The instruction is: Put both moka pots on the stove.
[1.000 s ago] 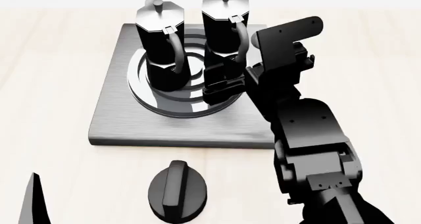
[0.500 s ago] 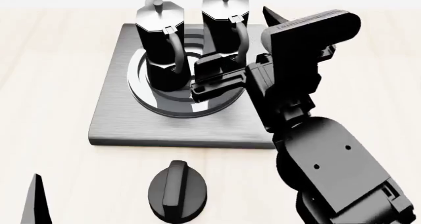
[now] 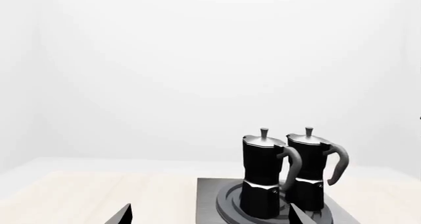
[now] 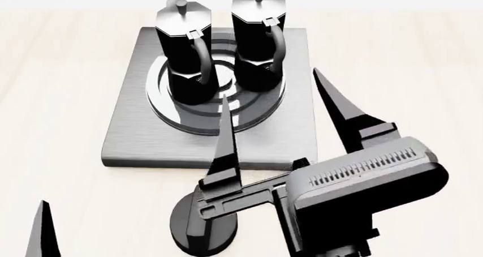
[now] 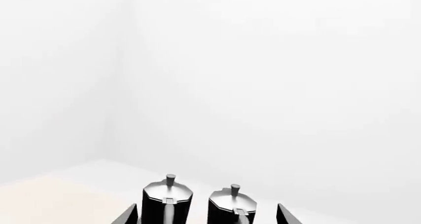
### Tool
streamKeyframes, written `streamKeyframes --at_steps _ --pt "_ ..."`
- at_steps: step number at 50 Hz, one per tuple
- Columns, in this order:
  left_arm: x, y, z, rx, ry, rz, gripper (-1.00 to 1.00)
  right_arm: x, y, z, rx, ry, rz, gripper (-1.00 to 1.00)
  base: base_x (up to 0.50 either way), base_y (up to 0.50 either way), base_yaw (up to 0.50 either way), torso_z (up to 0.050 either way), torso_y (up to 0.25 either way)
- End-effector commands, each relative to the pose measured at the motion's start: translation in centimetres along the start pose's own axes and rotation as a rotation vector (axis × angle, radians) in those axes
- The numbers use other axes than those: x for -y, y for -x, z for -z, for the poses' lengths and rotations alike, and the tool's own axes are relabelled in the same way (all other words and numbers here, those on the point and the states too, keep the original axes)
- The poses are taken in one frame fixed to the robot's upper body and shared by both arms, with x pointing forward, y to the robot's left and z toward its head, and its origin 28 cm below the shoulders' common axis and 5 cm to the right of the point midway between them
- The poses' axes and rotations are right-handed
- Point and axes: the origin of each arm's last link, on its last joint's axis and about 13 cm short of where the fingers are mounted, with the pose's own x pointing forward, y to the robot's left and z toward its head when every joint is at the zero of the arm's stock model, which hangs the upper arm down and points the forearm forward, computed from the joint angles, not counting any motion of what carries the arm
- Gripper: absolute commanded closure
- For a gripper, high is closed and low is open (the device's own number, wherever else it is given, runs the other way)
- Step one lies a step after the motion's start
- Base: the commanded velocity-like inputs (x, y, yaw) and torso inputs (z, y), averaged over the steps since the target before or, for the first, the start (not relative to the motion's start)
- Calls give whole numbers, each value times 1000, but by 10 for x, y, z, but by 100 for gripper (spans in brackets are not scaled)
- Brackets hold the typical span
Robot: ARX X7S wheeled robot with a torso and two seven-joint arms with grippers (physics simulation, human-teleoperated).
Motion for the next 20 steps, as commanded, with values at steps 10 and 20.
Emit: streamKeyframes --at_steps 10,20 --pt "2 1 0 2 2 9 -100 -24 60 0 -4 58 10 -100 0 0 0 0 0" --pt "2 1 0 4 2 8 -100 -32 77 11 -51 47 5 -100 0 0 0 0 0"
